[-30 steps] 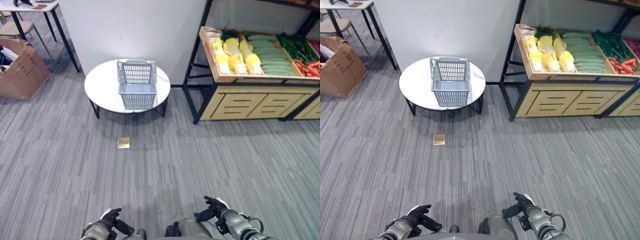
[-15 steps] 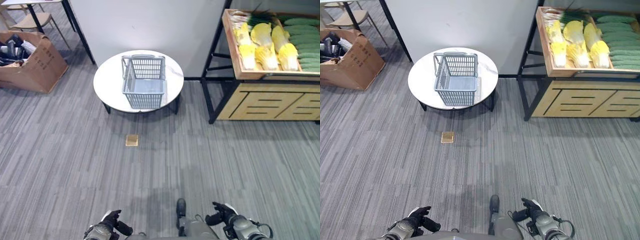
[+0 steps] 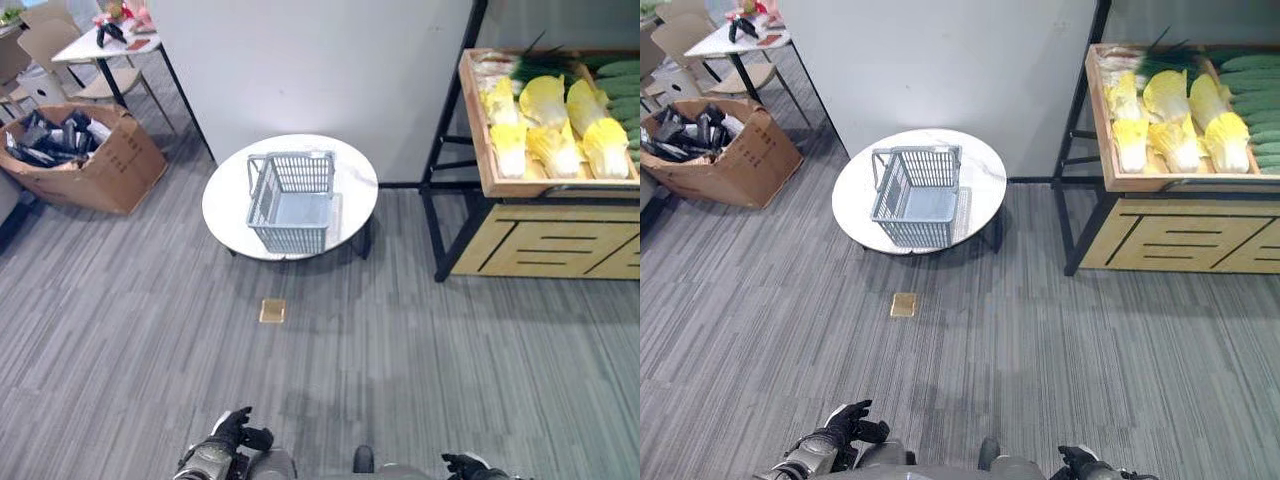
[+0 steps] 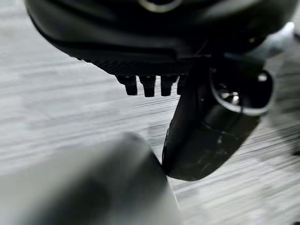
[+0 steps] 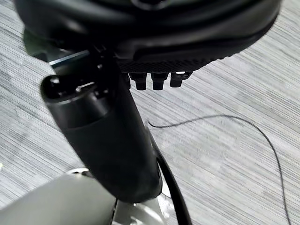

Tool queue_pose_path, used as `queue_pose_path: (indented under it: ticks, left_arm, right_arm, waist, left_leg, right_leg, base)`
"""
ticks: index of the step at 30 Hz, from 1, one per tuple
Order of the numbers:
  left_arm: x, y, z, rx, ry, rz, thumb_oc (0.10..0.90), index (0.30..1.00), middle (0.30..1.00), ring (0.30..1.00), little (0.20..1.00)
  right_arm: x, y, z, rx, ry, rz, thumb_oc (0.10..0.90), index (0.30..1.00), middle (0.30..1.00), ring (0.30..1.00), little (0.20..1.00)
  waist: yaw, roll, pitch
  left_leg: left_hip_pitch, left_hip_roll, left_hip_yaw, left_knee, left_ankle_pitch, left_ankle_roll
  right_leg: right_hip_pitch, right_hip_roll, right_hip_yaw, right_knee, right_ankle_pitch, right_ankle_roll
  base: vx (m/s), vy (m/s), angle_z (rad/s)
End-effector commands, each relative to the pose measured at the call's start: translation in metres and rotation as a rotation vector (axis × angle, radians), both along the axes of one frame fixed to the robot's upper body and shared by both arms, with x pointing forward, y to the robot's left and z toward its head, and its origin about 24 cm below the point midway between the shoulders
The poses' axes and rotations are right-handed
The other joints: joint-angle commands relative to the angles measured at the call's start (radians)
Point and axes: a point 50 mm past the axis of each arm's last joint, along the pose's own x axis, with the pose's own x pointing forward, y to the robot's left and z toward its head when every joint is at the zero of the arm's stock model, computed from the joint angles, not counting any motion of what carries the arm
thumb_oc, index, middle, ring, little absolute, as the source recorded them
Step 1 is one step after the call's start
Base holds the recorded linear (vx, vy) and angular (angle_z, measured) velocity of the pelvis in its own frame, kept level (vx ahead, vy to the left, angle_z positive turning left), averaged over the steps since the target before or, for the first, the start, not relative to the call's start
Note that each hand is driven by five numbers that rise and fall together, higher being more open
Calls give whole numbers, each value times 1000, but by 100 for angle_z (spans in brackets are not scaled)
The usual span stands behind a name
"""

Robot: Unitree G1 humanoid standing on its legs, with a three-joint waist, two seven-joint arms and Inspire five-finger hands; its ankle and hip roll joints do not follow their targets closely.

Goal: Get the vegetables into the basket

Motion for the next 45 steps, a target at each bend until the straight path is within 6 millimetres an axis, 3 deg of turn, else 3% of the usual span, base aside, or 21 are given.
queue_pose_path:
  ticks: [1, 2, 3, 4, 6, 7, 8, 10, 16, 21, 23, 26, 28, 31, 34, 36, 37, 38, 40, 43, 45]
  left_arm:
    - [-21, -11, -7, -55, 62, -18, 900, 1000, 1000, 1000, 1000]
    - [-19, -12, -7, -57, 51, -14, 900, 1000, 1000, 1000, 1000]
    - [11, 17, 6, 5, 29, 27, 900, 1000, 1000, 1000, 1000]
    - [11, 17, 6, 5, 29, 28, 900, 1000, 1000, 1000, 1000]
    - [-10, 8, -2, 7, 43, 34, 900, 1000, 1000, 1000, 1000]
    - [-21, 22, -3, 56, 118, 27, 900, 1000, 1000, 1000, 1000]
    - [-26, 29, -3, 77, 119, 57, 900, 1000, 1000, 1000, 1000]
    - [-29, 28, -3, 71, 98, 88, 900, 1000, 1000, 1000, 1000]
    - [-38, 17, -8, 13, 92, 175, 900, 1000, 1000, 1000, 1000]
    - [-42, 14, -9, 4, 93, 193, 900, 1000, 1000, 1000, 1000]
    - [-35, 18, -7, 9, 73, 180, 900, 1000, 1000, 1000, 1000]
    - [-27, 26, -2, 34, 53, 142, 900, 1000, 1000, 1000, 1000]
    - [-24, 28, -1, 47, 53, 109, 900, 1000, 1000, 1000, 1000]
    - [-20, 31, 0, 59, 54, 85, 900, 1000, 1000, 1000, 1000]
    - [-20, 32, 0, 64, 58, 80, 900, 1000, 1000, 1000, 1000]
    - [-20, 32, 0, 63, 59, 72, 900, 1000, 1000, 1000, 1000]
    - [-20, 32, 0, 63, 59, 72, 900, 1000, 1000, 1000, 1000]
    - [-19, 31, 1, 60, 54, 65, 900, 1000, 1000, 1000, 1000]
    - [-17, 29, 1, 51, 45, 57, 900, 1000, 1000, 1000, 1000]
    - [-11, 26, 2, 50, 28, 24, 900, 1000, 1000, 1000, 1000]
    - [-10, 21, 2, 29, 15, 24, 900, 1000, 1000, 1000, 1000]
  right_arm:
    - [11, -9, 5, -19, -35, -6, 900, 1000, 1000, 1000, 1000]
    - [12, -10, 5, -24, -34, 2, 900, 1000, 1000, 1000, 1000]
    - [15, -6, 5, -19, -24, 48, 900, 1000, 1000, 1000, 1000]
    - [15, -6, 5, -19, -24, 48, 900, 1000, 1000, 1000, 1000]
    - [12, -2, 3, -13, -19, 64, 900, 1000, 1000, 1000, 1000]
    - [13, -2, 3, -20, -19, 65, 900, 1000, 1000, 1000, 1000]
    - [14, -2, 3, -22, -29, 63, 900, 1000, 1000, 1000, 1000]
    - [13, -4, 4, -25, -36, 56, 900, 1000, 1000, 1000, 1000]
    - [15, -2, 4, -12, -49, 23, 900, 1000, 1000, 1000, 1000]
    - [15, 9, 1, 13, -40, 46, 900, 1000, 1000, 1000, 1000]
    - [21, 12, 1, 14, -45, 69, 900, 1000, 1000, 1000, 1000]
    - [34, 23, 2, 41, -81, 122, 900, 1000, 1000, 1000, 1000]
    - [38, 24, 3, 44, -92, 130, 900, 1000, 1000, 1000, 1000]
    - [42, 27, 4, 55, -108, 130, 900, 1000, 1000, 1000, 1000]
    - [43, 27, 4, 60, -114, 124, 900, 1000, 1000, 1000, 1000]
    - [39, 26, 4, 63, -109, 101, 900, 1000, 1000, 1000, 1000]
    - [39, 26, 4, 63, -109, 101, 900, 1000, 1000, 1000, 1000]
    - [38, 25, 3, 67, -107, 95, 900, 1000, 1000, 1000, 1000]
    - [39, 24, 4, 63, -110, 95, 900, 1000, 1000, 1000, 1000]
    - [48, 24, 7, 63, -136, 103, 900, 1000, 1000, 1000, 1000]
    - [52, 21, 9, 59, -154, 89, 900, 1000, 1000, 1000, 1000]
  waist:
    - [11, -26, 64]
    - [13, -37, 65]
    - [-27, -57, 39]
    - [-27, -59, 39]
    - [-32, -68, 36]
    - [-41, -64, 31]
    - [-40, -62, 34]
    - [-38, -57, 38]
    - [-27, -45, 33]
    - [-17, -53, 19]
    - [-4, -68, 14]
    - [12, -88, 7]
    - [15, -91, 6]
    - [15, -94, 21]
    - [8, -99, 54]
    - [8, -92, 70]
    - [8, -92, 70]
    - [10, -66, 76]
    - [14, -39, 83]
    - [19, -26, 84]
    - [13, -24, 78]
  left_leg:
    - [127, -60, 55, -242, 57, 72]
    - [91, -76, 44, -284, 18, 81]
    - [102, -105, 47, -447, -9, 90]
    - [106, -107, 48, -452, -7, 90]
    - [116, -134, 11, -690, 7, 92]
    - [129, -135, -16, -827, 64, 82]
    - [129, -134, -39, -854, 80, 75]
    - [76, -132, -98, -854, 76, 61]
    - [31, -124, -134, -854, 100, 34]
    - [56, -125, -133, -854, 94, 51]
    - [74, -147, -112, -854, 70, 95]
    - [92, -169, -59, -854, 23, 151]
    - [93, -177, -49, -854, 7, 167]
    - [120, -203, -41, -854, -34, 202]
    - [170, -236, -38, -854, -66, 232]
    - [206, -248, -36, -854, -92, 248]
    - [206, -248, -36, -854, -92, 248]
    - [218, -233, -26, -854, -100, 247]
    - [227, -215, -28, -854, -102, 238]
    - [227, -205, -20, -854, -100, 227]
    - [248, -213, -38, -854, -107, 228]
  right_leg:
    - [-33, 5, 9, 32, -3, 132]
    - [-26, -2, 3, 23, 2, 139]
    - [-13, -12, 18, 17, -1, 145]
    - [-11, -14, 19, 17, -1, 146]
    - [-11, -17, 15, 35, -21, 141]
    - [-2, -9, 12, 39, -28, 137]
    - [5, -3, 16, 45, -29, 134]
    - [14, 9, 26, 41, -33, 129]
    - [55, 30, 57, 34, -55, 118]
    - [108, 20, 104, 28, -91, 129]
    - [103, -14, 133, 72, -96, 160]
    - [19, -50, 169, 212, -10, 226]
    - [-11, -58, 179, 262, 18, 245]
    - [-115, -88, 161, 480, 119, 288]
    - [-187, -131, 126, 670, 189, 291]
    - [-221, -164, 97, 724, 203, 281]
    - [-221, -164, 97, 724, 203, 281]
    - [-242, -182, 51, 642, 178, 261]
    - [-230, -156, 43, 497, 151, 260]
    - [-206, -98, 95, 179, 155, 265]
    - [-178, -80, 144, 159, 159, 282]
  base:
    - [126, -164, 16]
    - [175, -75, 28]
    - [175, -75, 32]
    - [183, -28, 33]
    - [110, -22, -7]
    - [139, -17, -32]
    - [137, -8, -25]
    - [132, 17, -16]
    - [234, 100, -35]
    - [423, 249, -13]
    - [528, 386, -17]
    - [455, 373, -46]
    - [288, 289, -48]
    - [287, 322, -29]
    - [234, 283, 4]
    - [199, 232, 22]
    - [165, 258, 11]
    - [138, 188, 8]
    - [137, 148, 10]
    - [80, 16, -12]
    - [142, -12, 4]
